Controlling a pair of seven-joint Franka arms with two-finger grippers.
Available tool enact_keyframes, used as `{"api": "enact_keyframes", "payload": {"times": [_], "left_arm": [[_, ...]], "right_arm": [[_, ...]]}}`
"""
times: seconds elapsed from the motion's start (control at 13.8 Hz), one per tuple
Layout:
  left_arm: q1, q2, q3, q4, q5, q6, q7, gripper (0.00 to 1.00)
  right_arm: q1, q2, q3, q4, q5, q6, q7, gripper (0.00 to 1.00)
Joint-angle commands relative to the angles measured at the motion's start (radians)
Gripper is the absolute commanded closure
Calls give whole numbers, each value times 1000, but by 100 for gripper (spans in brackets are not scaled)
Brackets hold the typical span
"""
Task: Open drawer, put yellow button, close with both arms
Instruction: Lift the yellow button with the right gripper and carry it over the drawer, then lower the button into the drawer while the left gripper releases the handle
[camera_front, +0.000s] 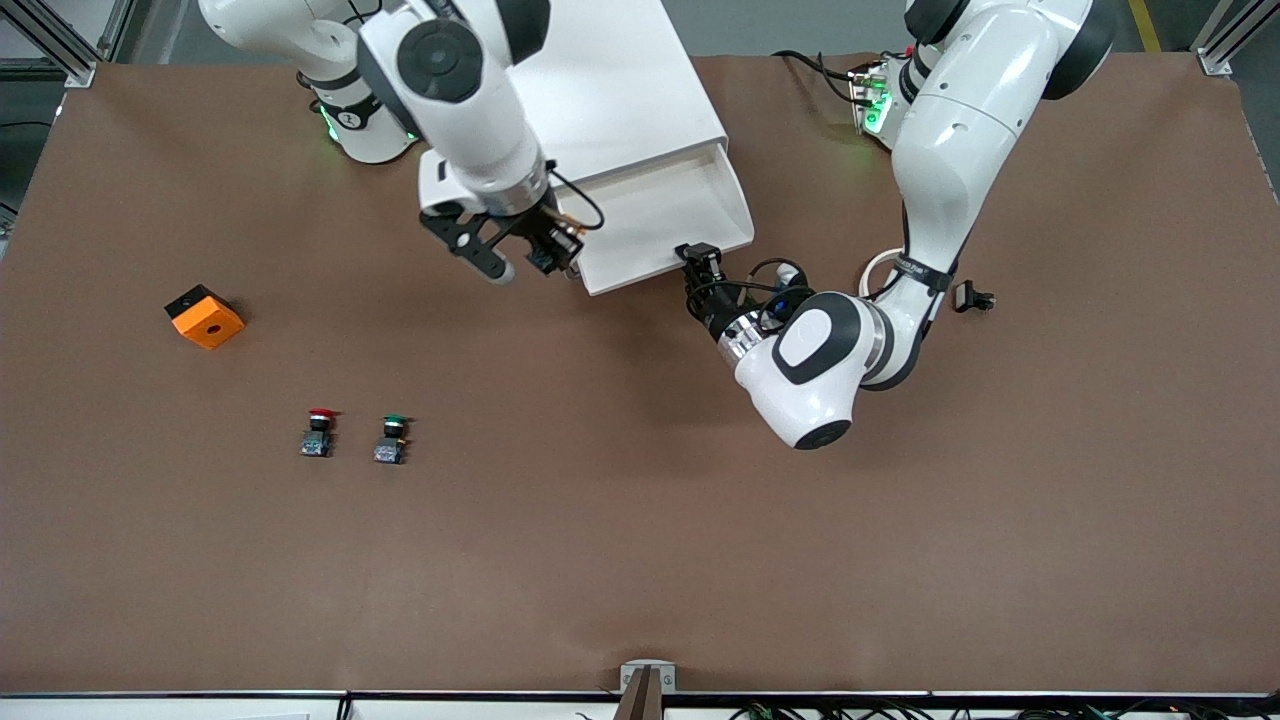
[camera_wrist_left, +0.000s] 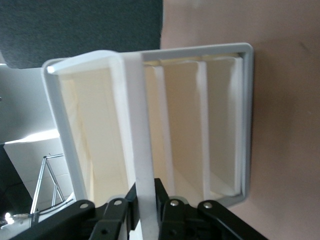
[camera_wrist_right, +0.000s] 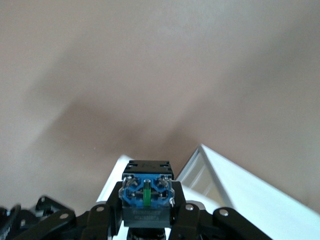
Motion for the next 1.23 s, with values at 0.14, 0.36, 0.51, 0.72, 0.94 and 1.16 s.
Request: {"api": "enact_keyframes", "payload": {"times": [0.14, 0.36, 0.51, 0.72, 0.94, 1.16], "left_arm": [[-6, 30, 20, 35, 16, 97, 64, 0], [20, 20, 19, 58, 25, 86, 64, 0], [43, 18, 17, 89, 31, 63, 64, 0], [98, -2, 17, 97, 32, 49, 107, 0], [128, -31, 17, 112, 115, 39, 217, 0], [137, -57, 17, 141, 287, 45, 329, 0]], "right_arm": [[143, 39, -15, 80, -63, -16, 251, 100], [213, 98, -15, 118, -98, -14, 373, 100], [238, 147, -15, 146, -103, -11, 413, 100], [264, 233, -15, 214, -104, -8, 470, 100], [267, 273, -15, 248, -101, -6, 508, 100], [272, 290, -15, 256, -100, -3, 520, 100]]}}
